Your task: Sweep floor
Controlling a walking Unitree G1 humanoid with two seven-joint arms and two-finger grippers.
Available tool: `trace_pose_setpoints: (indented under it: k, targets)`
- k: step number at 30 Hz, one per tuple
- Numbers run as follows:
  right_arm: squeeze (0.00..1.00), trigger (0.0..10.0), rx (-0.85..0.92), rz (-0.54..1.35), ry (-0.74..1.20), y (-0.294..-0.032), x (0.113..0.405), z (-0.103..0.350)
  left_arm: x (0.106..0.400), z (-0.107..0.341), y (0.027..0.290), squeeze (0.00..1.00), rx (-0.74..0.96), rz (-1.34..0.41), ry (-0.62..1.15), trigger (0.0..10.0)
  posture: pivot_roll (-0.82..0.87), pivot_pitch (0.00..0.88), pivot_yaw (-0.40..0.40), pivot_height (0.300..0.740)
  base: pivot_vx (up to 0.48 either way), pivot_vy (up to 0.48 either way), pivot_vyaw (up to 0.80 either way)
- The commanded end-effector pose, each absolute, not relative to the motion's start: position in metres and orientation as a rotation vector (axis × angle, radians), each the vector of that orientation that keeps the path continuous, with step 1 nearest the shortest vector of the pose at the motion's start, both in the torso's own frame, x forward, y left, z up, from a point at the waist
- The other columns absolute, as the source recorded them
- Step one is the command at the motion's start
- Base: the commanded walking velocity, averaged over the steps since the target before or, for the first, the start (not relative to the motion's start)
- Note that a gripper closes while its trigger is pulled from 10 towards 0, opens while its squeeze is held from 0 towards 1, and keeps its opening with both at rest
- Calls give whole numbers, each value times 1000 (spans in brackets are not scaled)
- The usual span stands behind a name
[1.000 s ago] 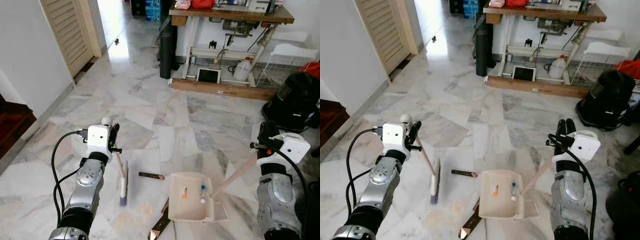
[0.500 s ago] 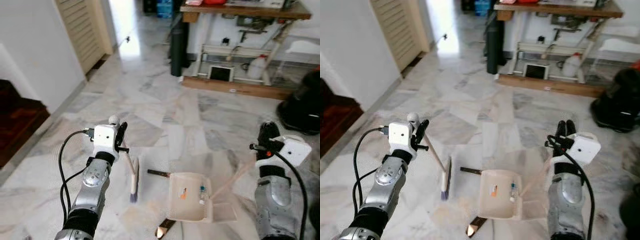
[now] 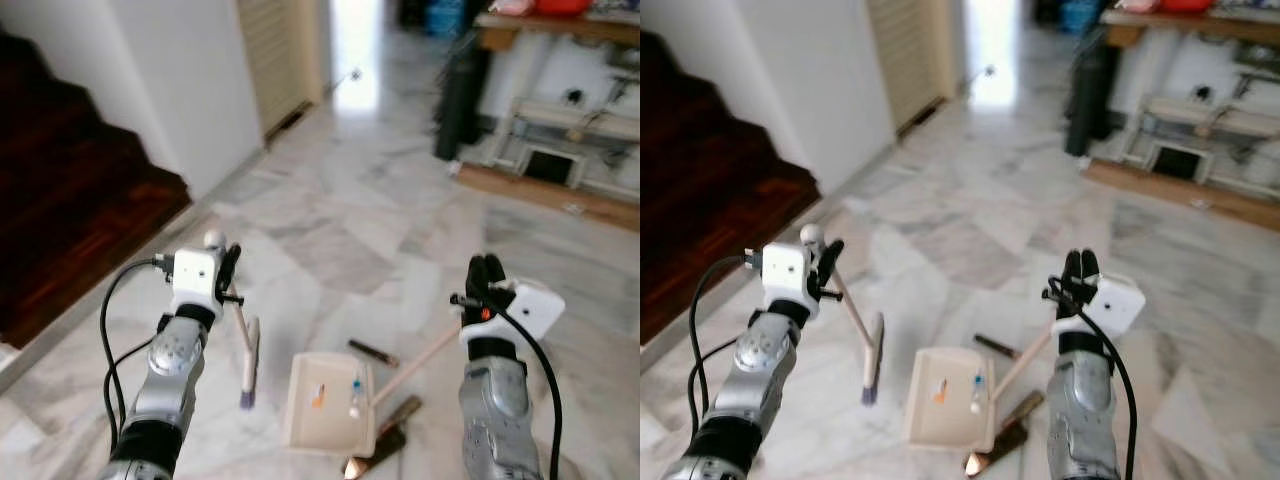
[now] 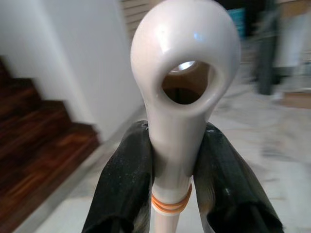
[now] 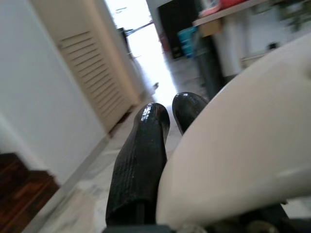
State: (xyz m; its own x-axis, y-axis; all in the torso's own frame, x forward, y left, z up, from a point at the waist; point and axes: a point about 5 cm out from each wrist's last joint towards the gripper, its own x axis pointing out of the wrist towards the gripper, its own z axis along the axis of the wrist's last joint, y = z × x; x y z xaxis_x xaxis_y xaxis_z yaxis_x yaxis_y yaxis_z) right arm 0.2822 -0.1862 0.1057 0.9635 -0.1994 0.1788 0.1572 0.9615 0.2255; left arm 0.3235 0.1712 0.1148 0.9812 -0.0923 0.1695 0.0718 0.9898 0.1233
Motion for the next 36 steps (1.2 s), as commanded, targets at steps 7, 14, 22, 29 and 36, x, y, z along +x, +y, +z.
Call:
trace_pose_setpoints:
  k: [7,14,22,29,36]
  targets:
    - [0,10000,145,-172,-294,-209,293,134,324,123,150,0,113,-103,-242,10000,-48,0,-12,740,0,0,800]
    - [0,10000,131,-146,-326,-214,309,152,324,123,144,0,114,-83,-252,10000,-5,0,-39,740,0,0,800]
    - [0,10000,162,-109,-287,-200,317,144,322,126,142,0,115,-100,-271,10000,46,0,-69,740,0,0,800]
    - [0,10000,184,-107,-285,-194,313,142,324,128,151,0,85,-34,-265,10000,0,0,-49,740,0,0,800]
    - [0,10000,262,-160,-275,-195,308,136,323,131,143,0,90,-71,-264,10000,-58,0,13,740,0,0,92]
